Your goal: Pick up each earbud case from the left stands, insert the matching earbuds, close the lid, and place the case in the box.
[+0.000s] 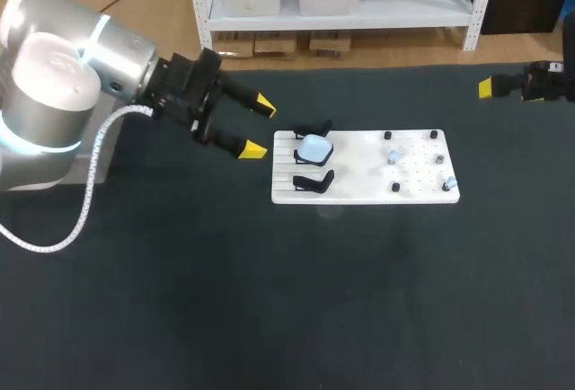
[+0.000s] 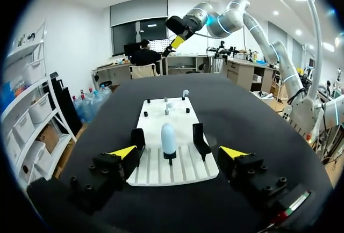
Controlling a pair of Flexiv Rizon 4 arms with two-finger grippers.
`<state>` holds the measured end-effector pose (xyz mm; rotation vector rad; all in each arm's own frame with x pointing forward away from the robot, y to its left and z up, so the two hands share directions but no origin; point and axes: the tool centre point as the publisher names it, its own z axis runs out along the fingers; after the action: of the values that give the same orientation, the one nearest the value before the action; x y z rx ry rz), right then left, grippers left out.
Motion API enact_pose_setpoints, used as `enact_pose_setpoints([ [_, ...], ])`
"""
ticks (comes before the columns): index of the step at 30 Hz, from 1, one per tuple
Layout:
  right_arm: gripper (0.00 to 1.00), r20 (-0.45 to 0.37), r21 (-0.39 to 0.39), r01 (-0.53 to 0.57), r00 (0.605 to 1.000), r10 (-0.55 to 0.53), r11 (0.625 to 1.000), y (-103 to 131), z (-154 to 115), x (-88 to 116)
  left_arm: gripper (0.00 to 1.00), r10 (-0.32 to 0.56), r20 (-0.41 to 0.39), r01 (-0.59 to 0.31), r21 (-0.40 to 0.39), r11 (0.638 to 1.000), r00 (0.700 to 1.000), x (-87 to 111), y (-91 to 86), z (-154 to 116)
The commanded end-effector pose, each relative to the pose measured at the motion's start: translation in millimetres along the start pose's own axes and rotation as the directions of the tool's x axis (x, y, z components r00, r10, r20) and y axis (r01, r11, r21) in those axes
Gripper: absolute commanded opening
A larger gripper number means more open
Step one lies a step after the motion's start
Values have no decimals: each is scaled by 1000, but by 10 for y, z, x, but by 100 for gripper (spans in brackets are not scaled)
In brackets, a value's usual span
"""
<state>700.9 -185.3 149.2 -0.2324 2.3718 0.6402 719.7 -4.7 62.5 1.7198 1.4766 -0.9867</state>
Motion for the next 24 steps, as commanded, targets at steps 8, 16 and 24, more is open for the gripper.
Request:
enact_pose_setpoints([
  [8, 100, 0, 0, 0, 1000, 0, 1000, 0, -1, 1, 95, -50, 0, 50, 31, 998, 999, 117, 70, 217],
  [16, 100, 0, 0, 0, 1000, 0, 1000, 0, -1, 1, 93, -67, 8, 66, 34, 997, 998, 121, 73, 293],
  [24, 100, 0, 0, 0, 1000, 0, 1000, 0, -1, 1, 90, -74, 23, 73, 40, 997, 997, 72, 63, 406],
])
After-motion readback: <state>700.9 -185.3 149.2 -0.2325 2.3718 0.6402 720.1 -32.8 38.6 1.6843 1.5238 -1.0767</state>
